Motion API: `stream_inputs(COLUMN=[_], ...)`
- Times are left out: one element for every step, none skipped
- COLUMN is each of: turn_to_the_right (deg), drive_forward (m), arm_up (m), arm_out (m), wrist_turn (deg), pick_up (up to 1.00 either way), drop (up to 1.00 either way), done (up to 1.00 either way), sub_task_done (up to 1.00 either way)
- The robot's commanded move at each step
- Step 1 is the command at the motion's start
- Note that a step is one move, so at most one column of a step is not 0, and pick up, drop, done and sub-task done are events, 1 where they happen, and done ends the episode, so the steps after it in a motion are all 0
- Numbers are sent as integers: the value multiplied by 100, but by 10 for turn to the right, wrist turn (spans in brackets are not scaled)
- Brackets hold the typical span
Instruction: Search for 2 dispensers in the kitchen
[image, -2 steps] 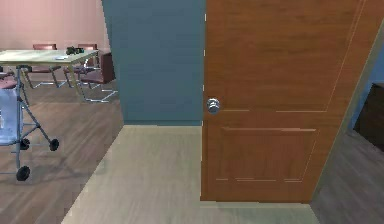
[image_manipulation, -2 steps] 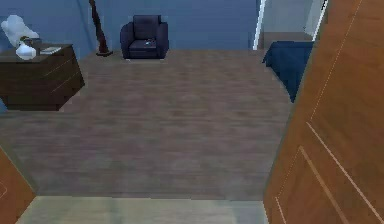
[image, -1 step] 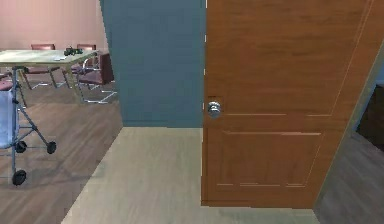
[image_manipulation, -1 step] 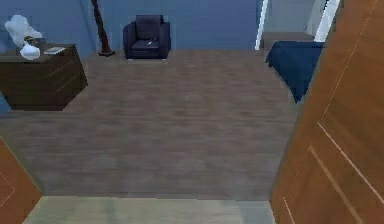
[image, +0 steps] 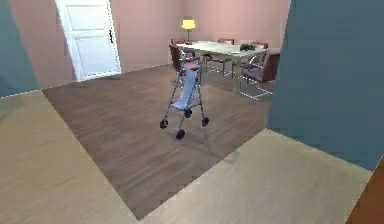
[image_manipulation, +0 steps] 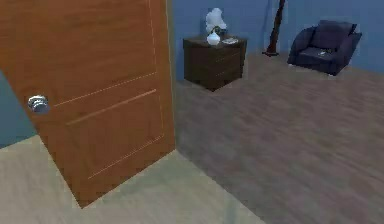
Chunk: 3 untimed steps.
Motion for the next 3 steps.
stream_inputs(turn_to_the_right=[-330, 0, -450], drive_forward=[0, 15, 0], arm_up=[0, 0, 0], arm_out=[0, 0, 0], wrist_turn=[0, 0, 0], pick_up=[0, 0, 0], drop=[0, 0, 0], done=[0, 0, 0], sub_task_done=[0, 0, 0])
